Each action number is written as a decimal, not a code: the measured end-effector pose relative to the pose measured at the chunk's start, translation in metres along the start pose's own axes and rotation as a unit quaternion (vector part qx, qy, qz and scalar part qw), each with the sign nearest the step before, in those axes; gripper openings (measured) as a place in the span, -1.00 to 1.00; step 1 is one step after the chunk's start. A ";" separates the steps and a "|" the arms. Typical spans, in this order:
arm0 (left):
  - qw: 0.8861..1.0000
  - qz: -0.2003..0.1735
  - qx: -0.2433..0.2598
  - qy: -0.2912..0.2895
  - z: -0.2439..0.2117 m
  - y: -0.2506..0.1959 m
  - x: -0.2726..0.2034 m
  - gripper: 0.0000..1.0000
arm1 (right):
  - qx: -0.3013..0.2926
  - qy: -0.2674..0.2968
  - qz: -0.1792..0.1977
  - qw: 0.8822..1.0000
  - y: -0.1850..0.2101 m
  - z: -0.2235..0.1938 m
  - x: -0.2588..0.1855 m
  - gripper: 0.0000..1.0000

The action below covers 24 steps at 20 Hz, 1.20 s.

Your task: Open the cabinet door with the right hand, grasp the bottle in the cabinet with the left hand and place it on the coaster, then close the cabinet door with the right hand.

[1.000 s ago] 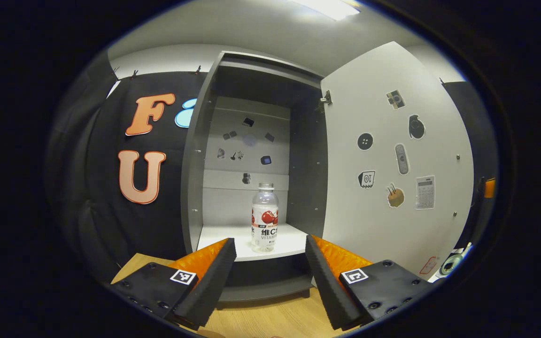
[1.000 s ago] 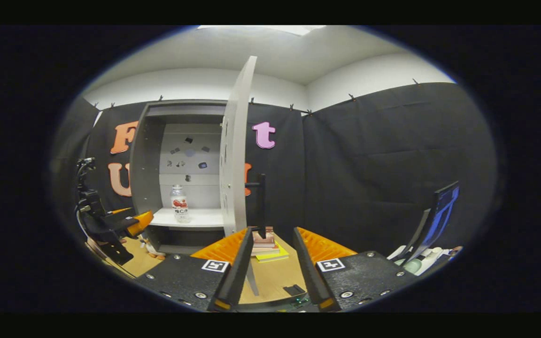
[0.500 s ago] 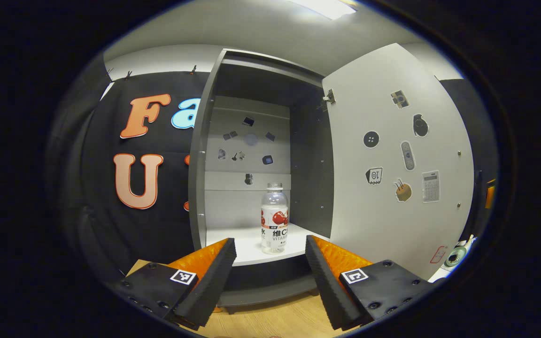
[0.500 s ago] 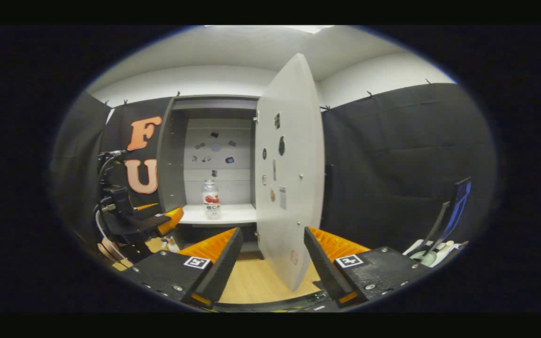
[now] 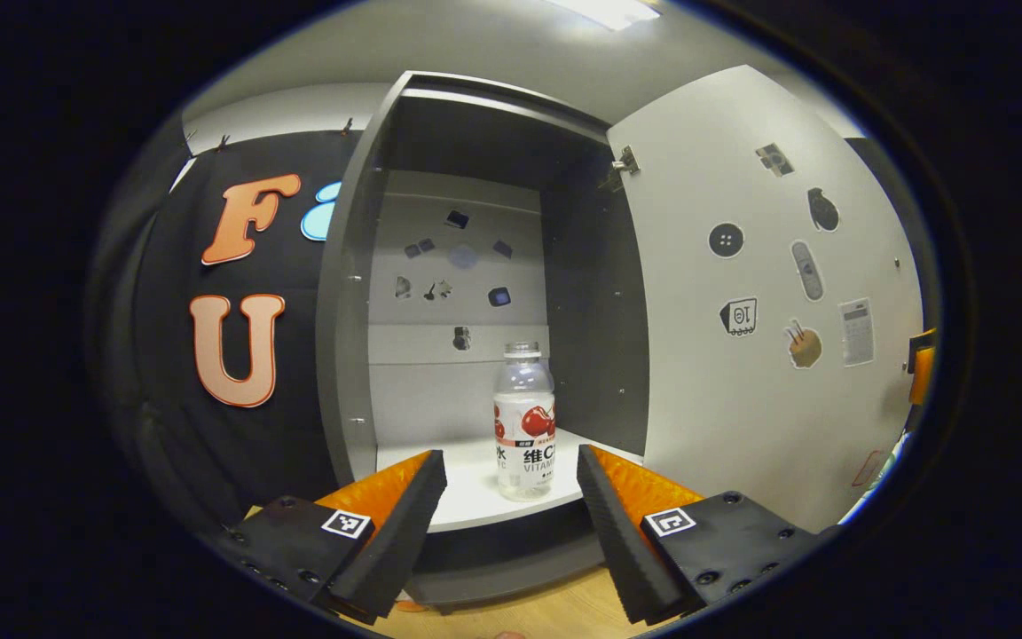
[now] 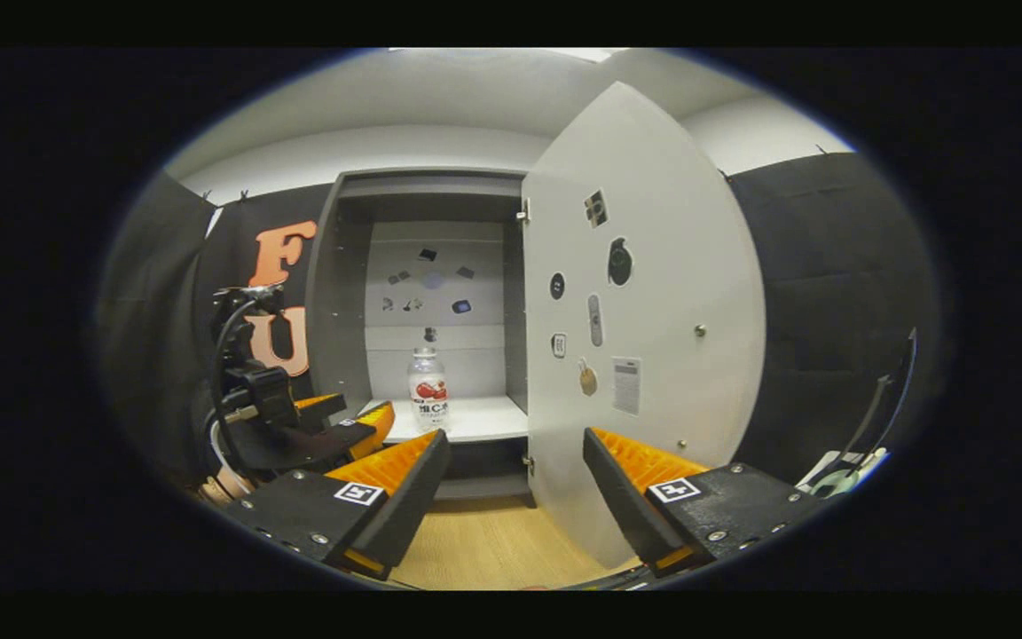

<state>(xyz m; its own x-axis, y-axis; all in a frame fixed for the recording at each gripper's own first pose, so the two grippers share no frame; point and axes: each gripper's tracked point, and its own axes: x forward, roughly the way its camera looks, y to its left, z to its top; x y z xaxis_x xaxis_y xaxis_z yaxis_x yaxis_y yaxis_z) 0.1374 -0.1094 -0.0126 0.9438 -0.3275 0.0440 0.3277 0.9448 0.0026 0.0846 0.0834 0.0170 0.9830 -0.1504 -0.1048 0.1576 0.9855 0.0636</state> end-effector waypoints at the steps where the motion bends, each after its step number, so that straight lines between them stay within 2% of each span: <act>1: 1.000 -0.002 -0.002 -0.003 -0.001 0.000 0.012 0.93 | 0.002 0.001 -0.001 1.000 0.003 -0.003 0.009 0.77; 4: 1.000 -0.012 0.003 0.002 -0.011 -0.004 0.046 0.99 | -0.004 0.001 -0.005 1.000 0.008 -0.003 0.026 0.86; 7: 1.000 -0.015 0.005 0.004 -0.019 -0.006 0.075 0.93 | -0.007 0.002 -0.004 1.000 0.012 -0.003 0.035 0.86; 8: 1.000 -0.018 0.004 0.009 -0.023 -0.008 0.083 0.99 | -0.008 0.004 -0.005 1.000 0.013 -0.004 0.037 0.77; 9: 1.000 -0.019 0.003 0.010 -0.025 -0.009 0.090 0.99 | -0.009 0.005 -0.007 1.000 0.012 -0.004 0.039 0.86; 11: 1.000 -0.022 0.002 0.009 -0.028 -0.012 0.103 0.94 | -0.010 0.009 -0.008 1.000 0.013 -0.006 0.042 0.86; 12: 1.000 -0.022 0.002 0.010 -0.029 -0.012 0.108 0.99 | -0.010 0.011 -0.008 1.000 0.013 -0.008 0.043 0.77; 13: 1.000 -0.022 0.003 0.010 -0.030 -0.014 0.114 0.93 | -0.011 0.013 -0.008 1.000 0.013 -0.009 0.044 0.77; 14: 1.000 -0.022 0.004 0.012 -0.034 -0.014 0.118 0.93 | -0.013 0.014 -0.008 1.000 0.013 -0.009 0.045 0.86; 15: 1.000 -0.022 0.005 0.015 -0.037 -0.015 0.122 0.99 | -0.015 0.014 -0.008 1.000 0.013 -0.008 0.046 0.86; 16: 1.000 -0.019 0.006 0.016 -0.040 -0.015 0.127 0.93 | -0.018 0.015 -0.009 1.000 0.012 -0.009 0.048 0.86; 19: 1.000 -0.015 0.002 0.011 -0.042 -0.015 0.136 0.99 | -0.025 0.019 -0.010 0.999 0.011 -0.011 0.048 0.86; 20: 1.000 -0.013 0.002 0.010 -0.042 -0.014 0.139 0.99 | -0.026 0.020 -0.009 0.999 0.011 -0.012 0.049 0.94; 21: 1.000 -0.012 0.002 0.010 -0.042 -0.012 0.140 0.93 | -0.025 0.021 -0.009 0.999 0.011 -0.012 0.048 0.86; 24: 1.000 -0.010 0.005 0.013 -0.043 -0.011 0.139 0.71 | -0.025 0.018 -0.004 1.000 0.010 -0.011 0.044 0.86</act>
<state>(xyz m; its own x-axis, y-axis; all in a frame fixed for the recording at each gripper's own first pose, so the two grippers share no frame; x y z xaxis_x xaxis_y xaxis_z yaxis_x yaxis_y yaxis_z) 0.2673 -0.1659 -0.0496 0.9376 -0.3473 0.0169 0.3471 0.9377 0.0142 0.1288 0.0877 0.0018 0.9777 -0.1559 -0.1407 0.1593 0.9871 0.0136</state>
